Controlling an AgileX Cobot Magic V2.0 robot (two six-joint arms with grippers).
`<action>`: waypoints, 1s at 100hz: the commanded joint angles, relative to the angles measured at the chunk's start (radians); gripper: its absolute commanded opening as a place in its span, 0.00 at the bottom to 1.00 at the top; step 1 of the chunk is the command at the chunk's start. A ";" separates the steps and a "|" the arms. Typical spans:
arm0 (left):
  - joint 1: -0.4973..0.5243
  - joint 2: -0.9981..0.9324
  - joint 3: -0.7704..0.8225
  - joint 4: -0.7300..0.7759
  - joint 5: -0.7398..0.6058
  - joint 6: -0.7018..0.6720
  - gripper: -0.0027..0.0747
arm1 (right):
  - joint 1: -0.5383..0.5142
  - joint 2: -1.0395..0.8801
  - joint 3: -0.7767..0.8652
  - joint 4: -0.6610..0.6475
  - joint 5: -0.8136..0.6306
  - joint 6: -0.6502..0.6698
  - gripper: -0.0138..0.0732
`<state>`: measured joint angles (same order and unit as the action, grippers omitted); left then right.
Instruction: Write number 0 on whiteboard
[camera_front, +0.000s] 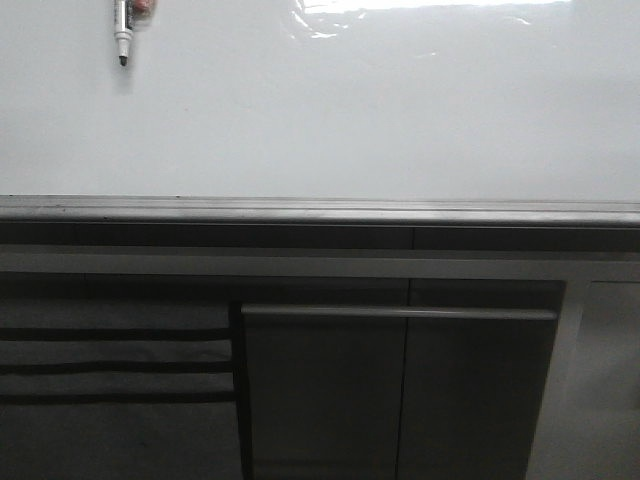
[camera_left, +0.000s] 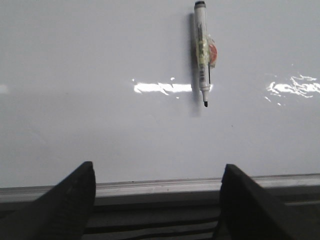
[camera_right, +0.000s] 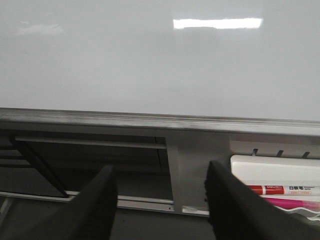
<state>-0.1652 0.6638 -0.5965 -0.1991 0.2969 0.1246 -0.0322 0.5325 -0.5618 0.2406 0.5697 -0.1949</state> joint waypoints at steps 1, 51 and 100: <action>-0.039 0.087 -0.076 -0.015 -0.082 -0.004 0.67 | -0.006 0.010 -0.039 0.006 -0.072 -0.014 0.57; -0.148 0.644 -0.449 -0.013 -0.145 -0.004 0.67 | -0.006 0.010 -0.039 0.006 -0.072 -0.014 0.57; -0.152 0.900 -0.713 0.045 -0.070 -0.004 0.54 | -0.006 0.010 -0.039 0.006 -0.067 -0.014 0.57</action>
<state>-0.3131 1.5861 -1.2592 -0.1534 0.2732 0.1246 -0.0322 0.5325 -0.5618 0.2406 0.5697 -0.1988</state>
